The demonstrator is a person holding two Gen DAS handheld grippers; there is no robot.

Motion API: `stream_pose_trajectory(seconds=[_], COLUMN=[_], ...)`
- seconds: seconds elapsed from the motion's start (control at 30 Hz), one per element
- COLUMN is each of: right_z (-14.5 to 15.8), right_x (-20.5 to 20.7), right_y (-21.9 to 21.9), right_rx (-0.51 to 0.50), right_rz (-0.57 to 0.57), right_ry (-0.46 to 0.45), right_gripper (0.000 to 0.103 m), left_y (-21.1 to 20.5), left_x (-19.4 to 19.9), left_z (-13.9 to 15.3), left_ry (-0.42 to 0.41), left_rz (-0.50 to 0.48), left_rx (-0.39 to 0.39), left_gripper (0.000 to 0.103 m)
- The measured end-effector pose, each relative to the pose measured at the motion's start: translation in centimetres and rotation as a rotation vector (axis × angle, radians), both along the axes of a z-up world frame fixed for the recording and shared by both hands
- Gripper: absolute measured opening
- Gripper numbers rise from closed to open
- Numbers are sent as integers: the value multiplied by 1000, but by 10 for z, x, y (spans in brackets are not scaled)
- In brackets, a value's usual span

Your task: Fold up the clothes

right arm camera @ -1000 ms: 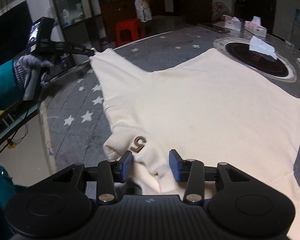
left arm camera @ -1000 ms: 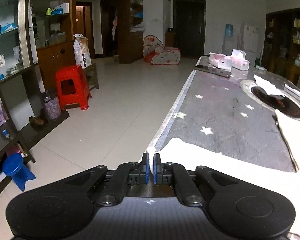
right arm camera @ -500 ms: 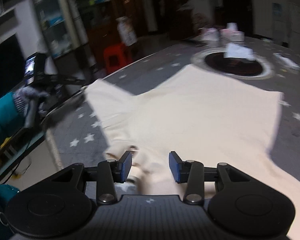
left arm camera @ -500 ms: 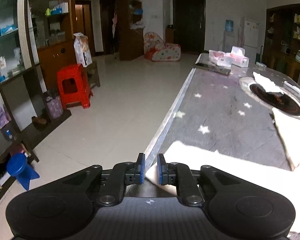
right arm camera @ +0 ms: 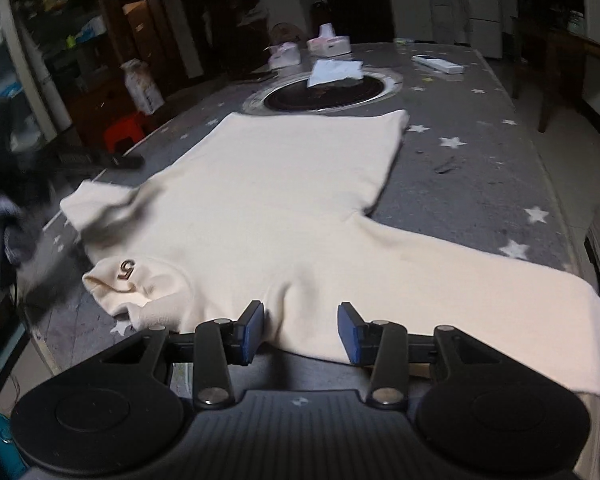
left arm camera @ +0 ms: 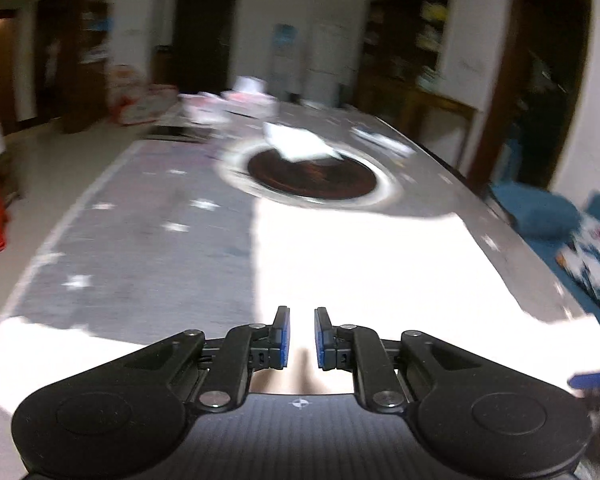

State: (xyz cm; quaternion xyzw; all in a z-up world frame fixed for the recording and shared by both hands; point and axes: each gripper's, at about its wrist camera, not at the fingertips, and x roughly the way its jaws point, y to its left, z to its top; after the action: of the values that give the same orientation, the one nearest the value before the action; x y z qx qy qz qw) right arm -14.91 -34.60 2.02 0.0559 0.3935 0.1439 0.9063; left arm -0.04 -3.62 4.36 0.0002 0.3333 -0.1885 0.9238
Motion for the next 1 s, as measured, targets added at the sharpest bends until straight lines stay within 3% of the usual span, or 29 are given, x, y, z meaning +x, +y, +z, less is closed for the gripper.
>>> stream_pose_trajectory(seconds=[0.2, 0.43, 0.53, 0.83, 1.0], right_z=[6, 9, 9, 4, -3], right_x=[-16, -19, -4, 46, 54], right_y=[-44, -87, -85, -28, -14], right_rx=[-9, -32, -31, -38, -68], right_rz=[-151, -289, -269, -73, -44], right_ry=[-14, -22, -23, -33, -24], right_gripper=[41, 41, 41, 41, 40], left_y=[-22, -10, -10, 1, 3], left_x=[2, -1, 2, 13, 13], left_z=[-29, -30, -24, -29, -29], left_ry=[42, 44, 50, 54, 53], left_rz=[-45, -8, 5, 43, 44], left_rx=[54, 49, 50, 34, 23], left_gripper=[14, 15, 15, 15, 15])
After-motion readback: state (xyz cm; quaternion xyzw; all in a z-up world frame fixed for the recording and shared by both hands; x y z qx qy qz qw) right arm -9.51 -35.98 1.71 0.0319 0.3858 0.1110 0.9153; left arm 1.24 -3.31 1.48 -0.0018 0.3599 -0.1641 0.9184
